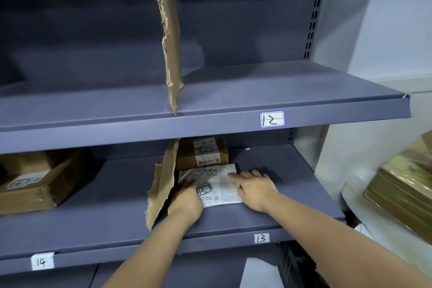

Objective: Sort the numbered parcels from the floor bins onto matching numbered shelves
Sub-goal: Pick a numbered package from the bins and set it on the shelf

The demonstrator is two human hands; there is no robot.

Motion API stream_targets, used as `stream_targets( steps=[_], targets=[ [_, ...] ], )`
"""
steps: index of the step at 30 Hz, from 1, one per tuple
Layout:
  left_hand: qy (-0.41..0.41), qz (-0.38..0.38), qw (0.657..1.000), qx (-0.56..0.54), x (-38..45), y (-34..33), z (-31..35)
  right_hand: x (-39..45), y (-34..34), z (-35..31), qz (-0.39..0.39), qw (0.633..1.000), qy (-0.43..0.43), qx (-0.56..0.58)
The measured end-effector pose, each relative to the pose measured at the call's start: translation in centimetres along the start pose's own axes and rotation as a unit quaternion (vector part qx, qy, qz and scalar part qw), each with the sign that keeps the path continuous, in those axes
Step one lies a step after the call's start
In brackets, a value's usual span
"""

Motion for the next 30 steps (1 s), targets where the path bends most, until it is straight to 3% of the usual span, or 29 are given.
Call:
stream_targets(
  steps=[8, 13, 30],
  targets=[
    [-0.084, -0.06, 0.993, 0.065, -8.0, 4.2, 6.3, -8.4, 5.9, -1.0, -0.061, 0.996, 0.046, 0.055],
    [-0.132, -0.086, 0.987, 0.034, -13.1, 8.2, 11.6, -15.2, 11.3, 0.5, -0.082, 0.994, 0.01, 0.075],
    [-0.417, -0.115, 0.902, -0.002, -28.0, 13.5, 34.9, -35.8, 27.7, 9.6, 0.081, 0.974, -0.199, 0.067]
  ],
)
Point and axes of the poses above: each hand's wrist, its own x-axis towards the middle knuckle, its own y-axis out of the back of the hand, z = x × y, the point moved 8 cm from there along x, towards the middle knuckle, and after that the axes turned 4 degrees about y, right-handed, at the moved point
